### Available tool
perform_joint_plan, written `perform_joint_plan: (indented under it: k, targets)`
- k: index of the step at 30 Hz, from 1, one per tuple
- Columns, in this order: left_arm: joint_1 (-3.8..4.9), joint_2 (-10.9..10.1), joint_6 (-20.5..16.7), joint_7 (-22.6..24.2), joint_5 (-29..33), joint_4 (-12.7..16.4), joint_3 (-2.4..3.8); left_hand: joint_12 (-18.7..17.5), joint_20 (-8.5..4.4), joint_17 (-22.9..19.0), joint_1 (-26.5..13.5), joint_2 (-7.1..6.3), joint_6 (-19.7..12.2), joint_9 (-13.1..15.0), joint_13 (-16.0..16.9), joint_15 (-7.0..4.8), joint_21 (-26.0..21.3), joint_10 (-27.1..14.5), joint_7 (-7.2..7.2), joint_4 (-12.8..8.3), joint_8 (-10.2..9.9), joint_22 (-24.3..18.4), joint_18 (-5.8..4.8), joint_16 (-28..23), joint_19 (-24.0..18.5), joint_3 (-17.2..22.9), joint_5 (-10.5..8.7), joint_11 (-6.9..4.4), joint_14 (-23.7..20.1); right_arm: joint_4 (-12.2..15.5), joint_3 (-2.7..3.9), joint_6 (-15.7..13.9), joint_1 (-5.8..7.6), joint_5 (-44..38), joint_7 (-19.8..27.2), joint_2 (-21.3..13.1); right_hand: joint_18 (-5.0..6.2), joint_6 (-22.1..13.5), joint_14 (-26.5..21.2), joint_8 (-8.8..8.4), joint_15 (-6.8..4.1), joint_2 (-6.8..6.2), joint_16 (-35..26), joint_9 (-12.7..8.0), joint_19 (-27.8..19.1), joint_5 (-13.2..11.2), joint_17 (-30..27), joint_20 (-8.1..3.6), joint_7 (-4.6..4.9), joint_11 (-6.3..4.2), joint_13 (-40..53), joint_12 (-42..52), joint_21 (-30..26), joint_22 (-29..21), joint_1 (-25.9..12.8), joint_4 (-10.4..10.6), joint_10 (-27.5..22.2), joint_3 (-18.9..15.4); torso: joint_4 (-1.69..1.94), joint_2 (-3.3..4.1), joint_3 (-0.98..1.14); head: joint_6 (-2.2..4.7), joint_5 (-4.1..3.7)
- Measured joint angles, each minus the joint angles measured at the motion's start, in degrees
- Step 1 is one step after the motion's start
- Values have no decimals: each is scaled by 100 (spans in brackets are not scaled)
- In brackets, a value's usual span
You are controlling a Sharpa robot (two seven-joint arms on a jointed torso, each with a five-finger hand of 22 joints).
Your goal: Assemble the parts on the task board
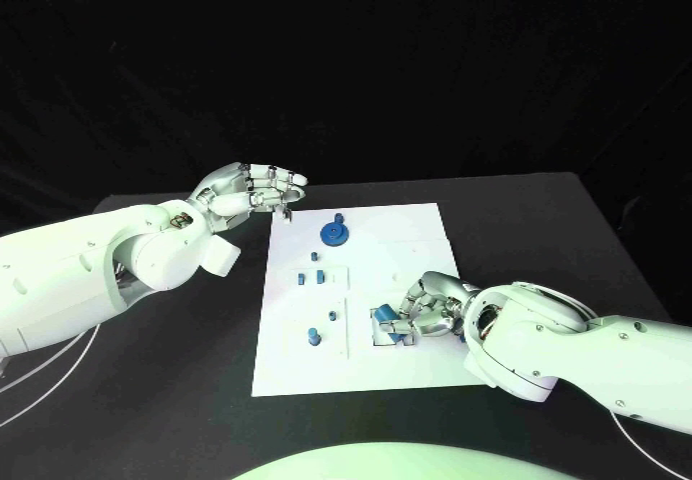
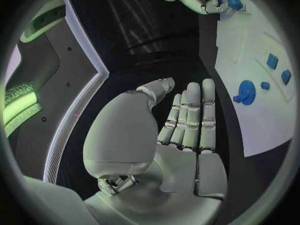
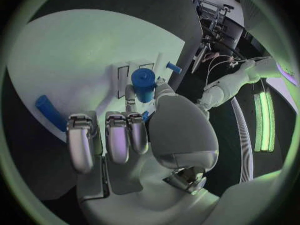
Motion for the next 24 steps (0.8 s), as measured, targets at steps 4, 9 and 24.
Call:
perform_joint_plan:
  k: [4, 9, 24]
  targets:
    - [0, -1, 4, -2, 0, 1, 0, 0, 0, 0, 0, 0, 0, 0, 0, 0, 0, 0, 0, 0, 0, 0, 0, 0, 0, 0, 0, 0, 0, -31, 3, -11, -15, -65, -7, 62, 0, 19, 0, 0, 0, 26, 0, 23, 0, -46, 0, 0, -19, 0, 0, 0, 0, 0, -59, 0, 0, 0, -2, -1, 2, -6, 10]
    - [0, -1, 7, -5, 0, 2, 0, 0, 0, 0, 0, 0, 0, 0, 0, 0, 0, 0, 0, 0, 0, 0, 0, 0, 0, 0, 0, 0, 0, -64, 2, -18, -27, -129, -11, 108, 0, 82, 0, 0, 0, 28, 0, 24, 0, -111, -1, 0, -82, 1, 0, 0, 0, 1, -150, 0, 1, 0, -3, -1, 3, -8, 13]
    - [0, -2, 16, -15, 0, 4, 0, 0, 0, 1, 0, 0, 0, 0, -4, 0, -15, 0, 0, 10, 34, 0, 0, 0, 0, 10, -1, 0, 0, -152, -5, -10, -41, -354, -105, 168, 0, 164, 0, 108, 0, -86, 0, 118, 0, -1032, -2, 0, -163, 1, -1, -24, 0, 4, -1047, 29, 1, -147, -3, -2, -1, -3, -3]
